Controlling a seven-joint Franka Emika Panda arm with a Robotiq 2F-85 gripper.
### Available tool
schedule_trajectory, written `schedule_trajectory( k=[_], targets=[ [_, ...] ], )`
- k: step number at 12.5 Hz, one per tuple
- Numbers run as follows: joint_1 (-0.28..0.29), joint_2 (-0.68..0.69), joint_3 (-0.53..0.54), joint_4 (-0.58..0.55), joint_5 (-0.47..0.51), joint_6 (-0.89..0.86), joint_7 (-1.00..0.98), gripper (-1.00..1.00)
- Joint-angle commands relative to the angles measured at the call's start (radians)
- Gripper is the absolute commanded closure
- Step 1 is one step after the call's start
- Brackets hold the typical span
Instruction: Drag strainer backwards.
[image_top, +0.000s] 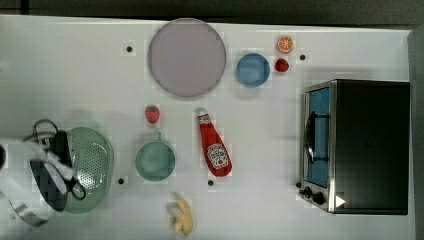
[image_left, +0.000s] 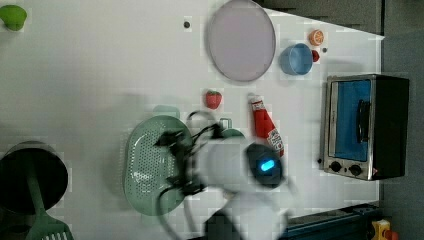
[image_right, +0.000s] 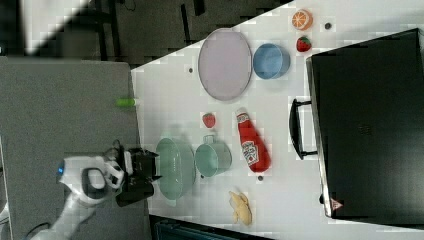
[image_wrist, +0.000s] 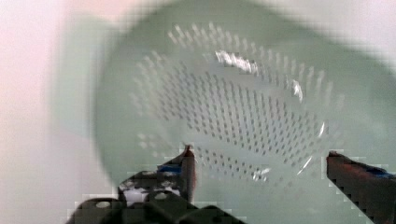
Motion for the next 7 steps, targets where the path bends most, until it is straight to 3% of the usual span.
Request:
schedule_trajectory(
  k=[1,7],
  targets=[
    [-0.148,-0.182,-0.150,0.095,0.008,-0.183,-0.302,-1.00],
    [-0.242,-0.364,-0.483,0.245,-0.052,-0.538,-0.914,-1.00]
  ],
)
